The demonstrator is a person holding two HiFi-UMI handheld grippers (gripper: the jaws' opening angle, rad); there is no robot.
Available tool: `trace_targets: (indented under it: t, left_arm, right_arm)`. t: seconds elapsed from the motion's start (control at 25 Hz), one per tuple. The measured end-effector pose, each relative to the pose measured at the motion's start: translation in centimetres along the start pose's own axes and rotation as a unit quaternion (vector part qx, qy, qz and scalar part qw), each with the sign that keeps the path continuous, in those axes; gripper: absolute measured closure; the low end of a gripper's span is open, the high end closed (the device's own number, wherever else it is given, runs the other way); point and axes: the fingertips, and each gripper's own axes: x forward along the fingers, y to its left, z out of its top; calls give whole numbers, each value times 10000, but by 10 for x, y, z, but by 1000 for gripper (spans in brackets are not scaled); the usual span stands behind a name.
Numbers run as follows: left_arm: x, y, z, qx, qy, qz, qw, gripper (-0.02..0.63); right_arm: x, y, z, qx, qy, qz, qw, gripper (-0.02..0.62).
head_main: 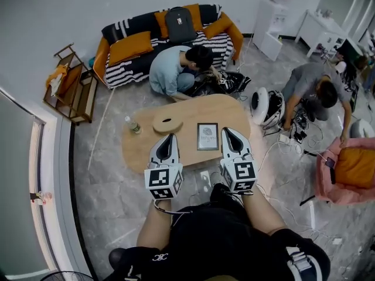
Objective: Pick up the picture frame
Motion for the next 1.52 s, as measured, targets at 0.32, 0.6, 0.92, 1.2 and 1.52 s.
trace_targets:
  t: [0.32,0.6,0.92,1.2,1.52]
  left_arm:
    - [86,-9,-18,-8,319,178,9993,586]
    - [146,-13,-49,-45,780,480,9958,586]
    - [193,2,-108,-98,1380,852,9867,586]
    - [219,25,-185,-371,1943,1118,9738,586]
    - [249,37,-266,-558,2351,1182,9631,586]
  right_arm:
    - [75,-69,-54,162,494,125,9986,578]
    - [144,-120,-148,877,1368,480,9855,434]
    - [209,-168,-314,1346,2665,307,9539,419]
    - [254,-180,-457,1513,3651,238,9183,414]
    - [292,-196,-575,1791,4343,67,8828,414]
